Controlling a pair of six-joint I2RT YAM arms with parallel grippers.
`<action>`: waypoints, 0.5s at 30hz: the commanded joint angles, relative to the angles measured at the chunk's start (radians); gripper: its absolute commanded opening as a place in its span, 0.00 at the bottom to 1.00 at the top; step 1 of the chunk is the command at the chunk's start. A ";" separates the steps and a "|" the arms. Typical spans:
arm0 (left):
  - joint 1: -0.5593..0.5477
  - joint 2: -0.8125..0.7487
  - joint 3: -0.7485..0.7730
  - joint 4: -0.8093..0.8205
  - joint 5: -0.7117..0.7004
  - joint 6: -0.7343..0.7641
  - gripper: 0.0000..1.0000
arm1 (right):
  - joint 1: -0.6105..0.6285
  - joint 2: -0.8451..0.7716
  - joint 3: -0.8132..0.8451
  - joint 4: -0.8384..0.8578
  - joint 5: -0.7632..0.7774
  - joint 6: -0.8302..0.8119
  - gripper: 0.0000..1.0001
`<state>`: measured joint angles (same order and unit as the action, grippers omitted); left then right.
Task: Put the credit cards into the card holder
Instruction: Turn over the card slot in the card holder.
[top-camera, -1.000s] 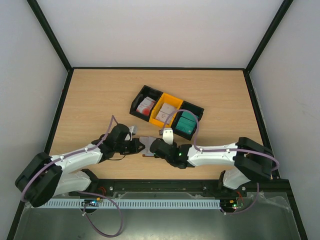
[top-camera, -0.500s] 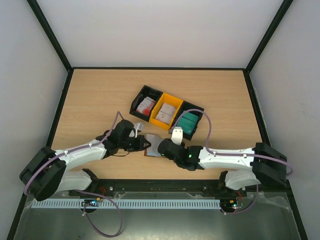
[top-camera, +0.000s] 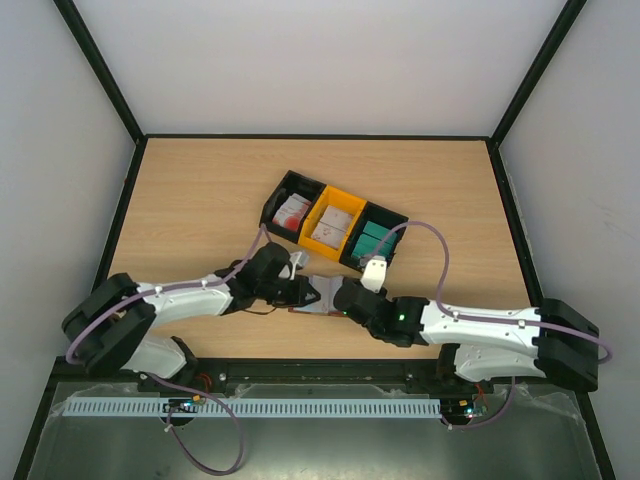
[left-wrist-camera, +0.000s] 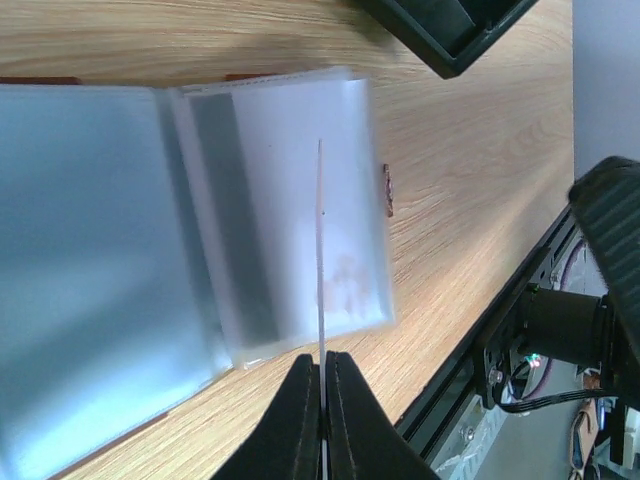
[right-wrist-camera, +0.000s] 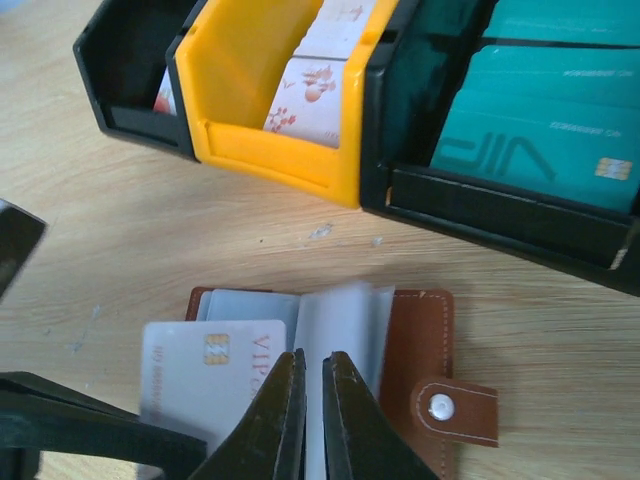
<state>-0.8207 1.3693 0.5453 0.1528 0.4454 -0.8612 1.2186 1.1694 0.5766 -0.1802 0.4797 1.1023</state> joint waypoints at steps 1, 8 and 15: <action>-0.044 0.081 0.058 0.056 -0.009 -0.021 0.03 | -0.005 -0.080 -0.044 -0.060 0.090 0.061 0.06; -0.072 0.133 0.119 0.016 -0.056 -0.005 0.03 | -0.007 -0.127 -0.071 -0.029 0.029 0.003 0.07; -0.056 0.045 0.122 -0.017 -0.044 -0.003 0.03 | -0.029 -0.082 -0.050 0.040 -0.211 -0.162 0.16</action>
<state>-0.8898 1.4811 0.6548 0.1539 0.3908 -0.8711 1.2095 1.0569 0.5159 -0.1776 0.4023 1.0439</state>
